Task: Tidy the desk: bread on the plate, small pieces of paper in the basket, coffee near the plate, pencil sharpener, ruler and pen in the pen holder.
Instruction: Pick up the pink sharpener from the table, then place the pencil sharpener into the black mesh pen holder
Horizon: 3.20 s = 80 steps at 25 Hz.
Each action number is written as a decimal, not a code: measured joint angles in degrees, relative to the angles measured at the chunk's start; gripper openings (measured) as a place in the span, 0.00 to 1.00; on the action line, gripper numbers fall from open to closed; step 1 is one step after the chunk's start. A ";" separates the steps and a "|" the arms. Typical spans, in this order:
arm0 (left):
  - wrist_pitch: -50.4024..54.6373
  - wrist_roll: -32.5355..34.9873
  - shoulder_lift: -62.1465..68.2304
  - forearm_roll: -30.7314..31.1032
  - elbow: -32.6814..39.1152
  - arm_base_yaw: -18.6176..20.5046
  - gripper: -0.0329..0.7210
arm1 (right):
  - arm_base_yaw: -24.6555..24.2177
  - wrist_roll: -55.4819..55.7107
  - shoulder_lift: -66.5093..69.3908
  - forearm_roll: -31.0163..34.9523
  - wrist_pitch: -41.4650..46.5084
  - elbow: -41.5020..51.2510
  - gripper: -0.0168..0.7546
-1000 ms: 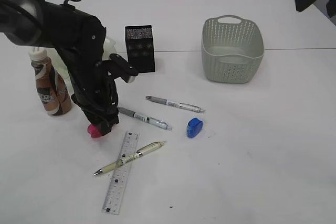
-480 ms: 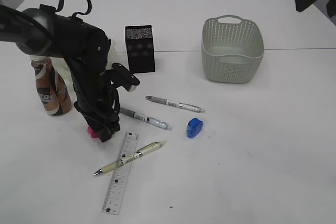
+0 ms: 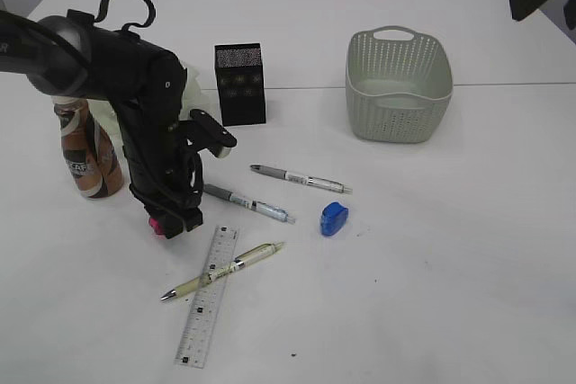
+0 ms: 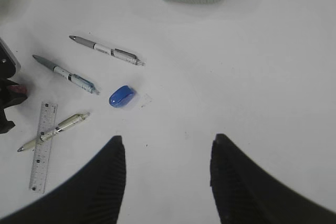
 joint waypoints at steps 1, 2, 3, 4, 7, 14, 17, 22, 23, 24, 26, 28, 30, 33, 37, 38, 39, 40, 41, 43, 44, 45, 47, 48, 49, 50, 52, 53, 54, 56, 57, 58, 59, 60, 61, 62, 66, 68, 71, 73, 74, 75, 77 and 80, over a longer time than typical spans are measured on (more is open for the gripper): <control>0.00 0.00 0.00 -0.43 0.00 0.00 0.25 | 0.00 0.00 0.00 -0.10 0.00 0.00 0.52; 0.13 0.00 0.00 -1.08 -0.10 0.00 0.25 | 0.00 0.00 0.00 -0.09 0.00 0.00 0.52; 0.60 0.00 0.00 -1.65 -0.45 0.00 0.25 | 0.00 0.00 0.00 -0.09 0.00 0.00 0.52; 1.41 -0.35 0.00 -2.41 -1.05 0.00 0.25 | 0.00 0.00 0.00 -0.09 0.00 0.00 0.52; 5.54 -2.46 0.00 -4.31 -5.04 0.00 0.25 | 0.00 0.00 0.00 -0.09 0.00 0.00 0.52; 16.23 -16.21 0.00 -7.56 -19.38 0.00 0.25 | 0.00 0.00 0.00 -0.26 0.00 0.00 0.52; 17.03 -22.91 0.00 -8.75 -24.35 0.00 0.25 | 0.00 0.00 0.00 -0.26 0.00 0.00 0.52; 16.93 -25.36 0.00 -11.67 -28.84 0.00 0.25 | 0.00 0.00 0.00 -0.26 0.00 0.00 0.52; 16.19 -25.36 0.00 -11.67 -29.57 0.00 0.25 | 0.00 0.00 0.00 -0.35 0.00 0.00 0.52; 14.84 -25.45 0.00 -11.67 -30.25 0.00 0.25 | 0.00 0.00 0.00 -0.35 0.00 0.00 0.52; 11.11 -25.45 0.00 -11.37 -31.16 0.00 0.25 | 0.00 0.00 0.00 -0.35 0.00 0.00 0.52; 5.51 -25.48 0.00 -10.56 -31.65 0.00 0.25 | 0.00 0.00 0.00 -0.35 0.00 0.00 0.52; -0.47 -25.58 0.00 -9.26 -31.63 0.00 0.25 | 0.00 0.00 0.00 -0.35 0.00 0.00 0.52; -10.22 -25.58 0.00 -6.77 -31.63 0.00 0.25 | 0.00 0.00 0.00 -0.35 0.00 0.00 0.52; -20.63 -25.58 1.12 -4.91 -31.76 0.42 0.25 | 0.00 0.00 0.00 -0.35 0.00 0.00 0.52; -22.46 -25.58 1.50 -4.68 -31.76 0.83 0.25 | 0.00 0.00 0.00 -0.35 0.00 0.00 0.52; -23.61 -25.58 2.32 -4.55 -31.79 1.19 0.25 | 0.00 0.00 0.00 -0.35 0.00 0.00 0.52; -24.94 -25.58 3.08 -4.55 -31.79 1.55 0.25 | 0.00 0.00 0.00 -0.35 0.00 0.00 0.52; -26.02 -25.58 3.74 -4.55 -31.79 1.87 0.25 | 0.00 0.00 0.10 -0.35 0.00 0.00 0.52; -27.86 -25.58 5.54 -4.88 -31.79 2.74 0.25 | 0.00 0.00 0.10 -0.24 0.00 0.00 0.52; -28.76 -25.58 6.40 -5.10 -31.79 3.01 0.25 | 0.00 0.00 0.10 0.04 0.00 0.00 0.52; -29.62 -25.58 7.04 -5.38 -31.79 3.41 0.25 | 0.00 0.00 0.10 0.40 0.00 0.00 0.52; -31.58 -25.58 8.24 -5.36 -31.79 3.68 0.25 | 0.00 0.00 0.10 0.94 0.00 0.00 0.52; -32.78 -25.58 8.78 -5.51 -31.79 3.68 0.25 | 0.00 0.00 0.10 1.33 0.00 0.00 0.52; -33.95 -25.58 9.17 -5.61 -31.79 3.68 0.25 | 0.00 0.00 0.10 1.73 0.00 0.00 0.52; -34.89 -25.58 9.60 -5.61 -31.79 3.68 0.25 | 0.00 0.00 0.10 1.98 0.00 0.00 0.52; -36.58 -25.58 10.36 -5.61 -31.89 3.68 0.25 | 0.00 0.00 0.10 2.17 0.00 0.00 0.52; -37.11 -25.58 10.82 -5.73 -31.89 3.68 0.25 | 0.00 0.00 0.10 2.30 0.00 0.00 0.52; -37.61 -25.58 11.26 -5.87 -31.89 3.81 0.25 | 0.00 0.00 0.10 2.30 0.00 0.00 0.52; -38.37 -25.58 11.84 -6.33 -31.89 3.93 0.25 | 0.00 0.00 0.10 2.39 0.00 0.00 0.52; -38.69 -25.58 12.20 -6.47 -31.89 4.03 0.25 | 0.00 0.00 0.10 2.42 0.00 0.00 0.52; -39.07 -25.58 12.59 -6.77 -31.89 4.13 0.25 | 0.00 0.00 0.10 2.42 0.00 0.00 0.52; -39.17 -25.58 12.86 -6.77 -31.89 4.15 0.25 | 0.00 0.00 0.10 2.42 0.00 0.00 0.52; -39.31 -25.58 13.00 -6.77 -31.89 4.15 0.25 | 0.00 0.00 0.10 2.42 0.00 0.00 0.52; -39.73 -25.58 13.24 -6.77 -31.89 4.25 0.25 | 0.00 0.00 0.10 2.42 0.00 0.00 0.52; -40.13 -25.58 13.46 -6.77 -31.89 4.27 0.25 | 0.00 0.00 0.10 2.42 0.00 0.00 0.52; -41.39 -25.58 13.82 -5.60 -31.89 4.35 0.26 | 0.00 -0.91 0.10 2.51 0.00 0.00 0.52; -42.11 -25.58 13.82 -4.98 -31.89 4.35 0.26 | 0.00 -1.15 0.10 2.51 0.00 0.00 0.52; -42.76 -25.58 13.90 -4.55 -31.89 4.35 0.26 | 0.00 -1.17 0.10 2.51 0.00 0.00 0.52; -43.16 -25.58 14.04 -4.47 -31.89 4.35 0.26 | 0.00 -1.17 0.10 2.51 0.00 0.00 0.52; -43.31 -25.58 14.19 -4.43 -31.89 4.48 0.26 | 0.00 -1.27 0.10 2.51 0.00 0.00 0.52; -43.59 -25.58 14.28 -4.33 -31.89 4.61 0.26 | 0.00 -1.27 0.10 2.51 0.00 0.00 0.52; -43.68 -25.58 14.40 -4.33 -31.89 4.82 0.26 | 0.00 -1.27 0.10 2.51 0.00 0.00 0.52; -43.82 -25.58 14.40 -4.33 -31.89 5.08 0.26 | 0.00 -1.29 0.10 2.51 0.00 0.00 0.52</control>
